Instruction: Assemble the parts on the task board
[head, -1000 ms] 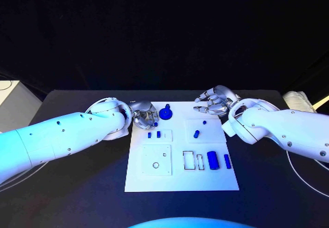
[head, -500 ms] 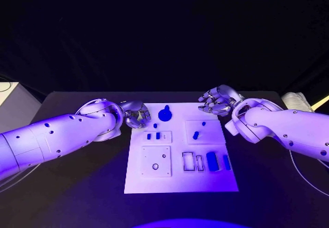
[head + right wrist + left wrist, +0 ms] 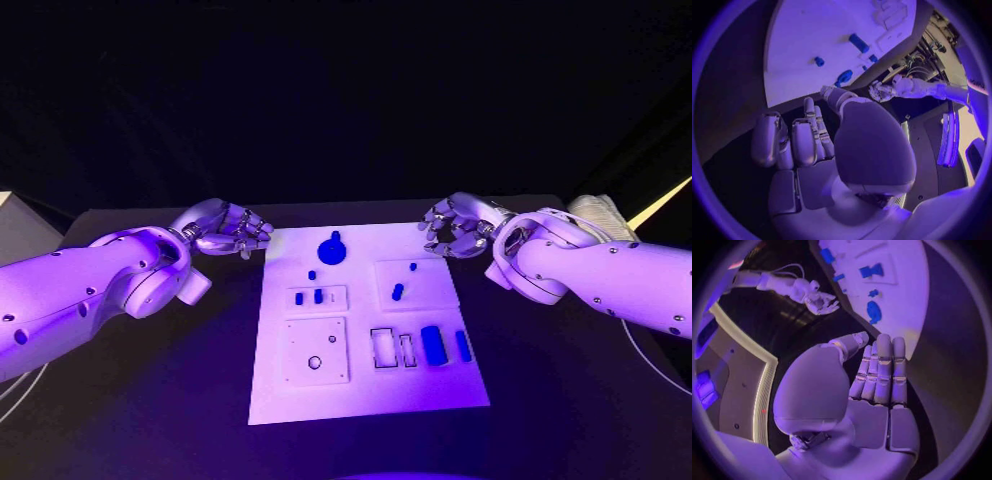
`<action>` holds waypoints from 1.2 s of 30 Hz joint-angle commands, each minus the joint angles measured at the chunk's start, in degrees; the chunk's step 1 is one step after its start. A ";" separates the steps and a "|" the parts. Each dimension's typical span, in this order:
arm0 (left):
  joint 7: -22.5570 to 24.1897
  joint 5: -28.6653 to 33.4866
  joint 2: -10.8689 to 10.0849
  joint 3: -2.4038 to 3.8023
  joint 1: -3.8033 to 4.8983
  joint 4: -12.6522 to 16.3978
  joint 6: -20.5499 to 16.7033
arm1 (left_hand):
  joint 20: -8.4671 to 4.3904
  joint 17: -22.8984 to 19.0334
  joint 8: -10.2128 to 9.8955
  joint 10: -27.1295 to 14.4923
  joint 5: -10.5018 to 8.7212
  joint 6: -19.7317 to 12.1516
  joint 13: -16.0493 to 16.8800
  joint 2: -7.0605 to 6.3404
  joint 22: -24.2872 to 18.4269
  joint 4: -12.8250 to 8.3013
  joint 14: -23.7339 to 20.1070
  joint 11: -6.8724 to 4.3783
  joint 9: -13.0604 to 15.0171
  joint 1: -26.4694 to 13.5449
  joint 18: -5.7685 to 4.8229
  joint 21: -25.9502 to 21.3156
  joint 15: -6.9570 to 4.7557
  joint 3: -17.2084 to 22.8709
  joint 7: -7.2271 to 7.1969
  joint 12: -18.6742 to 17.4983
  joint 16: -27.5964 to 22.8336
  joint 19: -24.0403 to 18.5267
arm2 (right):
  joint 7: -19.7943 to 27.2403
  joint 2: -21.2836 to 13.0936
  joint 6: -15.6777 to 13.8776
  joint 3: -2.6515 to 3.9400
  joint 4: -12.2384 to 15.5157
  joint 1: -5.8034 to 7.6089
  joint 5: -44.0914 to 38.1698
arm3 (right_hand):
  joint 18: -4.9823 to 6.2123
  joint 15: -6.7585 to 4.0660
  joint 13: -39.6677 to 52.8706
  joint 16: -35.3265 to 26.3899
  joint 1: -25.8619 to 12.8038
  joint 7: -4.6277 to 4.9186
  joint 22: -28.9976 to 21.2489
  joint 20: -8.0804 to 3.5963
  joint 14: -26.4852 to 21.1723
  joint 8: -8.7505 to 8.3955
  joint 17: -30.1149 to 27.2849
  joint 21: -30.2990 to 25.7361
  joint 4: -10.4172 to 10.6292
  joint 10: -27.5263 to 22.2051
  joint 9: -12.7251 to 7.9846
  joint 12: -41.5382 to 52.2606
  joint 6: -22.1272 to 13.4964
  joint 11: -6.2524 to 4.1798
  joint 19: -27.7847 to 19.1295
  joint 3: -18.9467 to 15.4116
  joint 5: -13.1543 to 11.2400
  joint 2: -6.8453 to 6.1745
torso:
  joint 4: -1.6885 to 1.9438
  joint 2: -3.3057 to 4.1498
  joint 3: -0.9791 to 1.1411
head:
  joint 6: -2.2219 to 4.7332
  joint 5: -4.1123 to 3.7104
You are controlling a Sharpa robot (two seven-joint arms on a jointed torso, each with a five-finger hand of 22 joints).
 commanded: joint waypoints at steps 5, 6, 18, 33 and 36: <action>7.56 26.30 -2.33 0.09 -0.05 4.04 5.84 | 0.34 -1.34 0.85 -0.29 0.30 0.85 -0.11 0.39 -1.83 0.58 -1.55 -0.15 -0.06 -1.02 0.81 -2.86 0.14 -1.09 0.04 0.79 -2.95 -0.97 | -1.94 0.87 1.75 -0.22 -0.16 -1.83 -16.93 | 0.43 0.64 -1.46 0.00 -0.62 -0.15 4.72 -0.03 1.20 -0.25 -0.44 0.84 -0.64 -0.33 -0.13 -0.80 0.27 0.11 0.62 -0.43 -0.58 0.07 | 0.20 -0.01 -0.02 | 0.13 -0.40; 7.90 26.90 -2.67 0.09 -0.08 4.64 6.08 | 0.34 -1.38 0.92 -0.19 0.31 0.95 -0.11 0.42 -1.91 0.59 -1.54 -0.20 -0.05 -1.03 0.82 -2.98 0.11 -1.14 0.00 0.85 -3.03 -0.95 | -2.55 1.14 1.57 -0.23 -0.07 -2.12 -18.24 | 0.42 0.58 -1.80 -0.08 -0.47 -0.31 4.79 -0.05 1.21 -0.29 -0.59 0.94 -0.80 -0.10 -0.15 -0.88 0.32 -0.04 0.70 -0.28 -0.64 0.16 | 0.22 -0.02 -0.01 | 0.12 -0.43; 9.41 28.04 -3.96 0.08 -0.22 7.11 6.64 | -0.02 -1.71 2.36 2.45 0.28 3.09 0.16 1.19 -2.74 0.40 -1.28 -1.18 0.31 -0.78 0.85 -4.09 -0.55 -1.86 -0.94 2.14 -3.93 -0.44 | -5.62 3.27 2.39 -0.27 0.39 -3.60 -22.33 | 0.45 -0.67 -5.84 -0.90 -1.02 -1.39 4.79 -1.21 1.28 -0.53 -1.85 0.61 -1.32 1.83 -0.27 -2.57 1.73 -1.09 0.88 2.05 -2.14 0.30 | 0.19 0.08 0.02 | -0.04 -0.79; 9.22 28.04 -4.10 0.08 -0.24 7.61 6.48 | -0.11 -1.83 2.16 1.78 0.36 2.69 -0.03 1.08 -2.95 0.30 -1.36 -0.98 0.17 -0.80 0.81 -4.40 -0.48 -2.01 -0.72 1.76 -4.28 -0.35 | -7.33 4.58 3.61 -0.27 0.33 -4.13 -23.57 | 0.17 -0.39 -9.73 -0.40 -1.63 -1.19 5.68 -0.91 1.58 0.65 -1.71 1.67 -2.57 8.41 0.49 -4.07 6.27 -1.12 1.61 7.18 -3.49 1.62 | 0.12 0.10 0.11 | -0.37 -0.55; 9.19 28.03 -4.11 0.08 -0.24 7.62 6.46 | -0.11 -1.83 2.16 1.78 0.36 2.69 -0.03 1.08 -2.95 0.30 -1.36 -0.98 0.17 -0.80 0.81 -4.40 -0.48 -2.01 -0.72 1.76 -4.28 -0.35 | -7.67 4.64 3.82 -0.27 0.31 -4.16 -24.10 | 0.15 -0.40 -9.95 -0.39 -1.69 -1.18 5.77 -0.88 1.56 0.73 -1.76 1.78 -2.75 8.87 0.57 -4.20 6.53 -1.16 1.67 7.44 -3.48 1.65 | 0.12 0.09 0.10 | -0.41 -0.55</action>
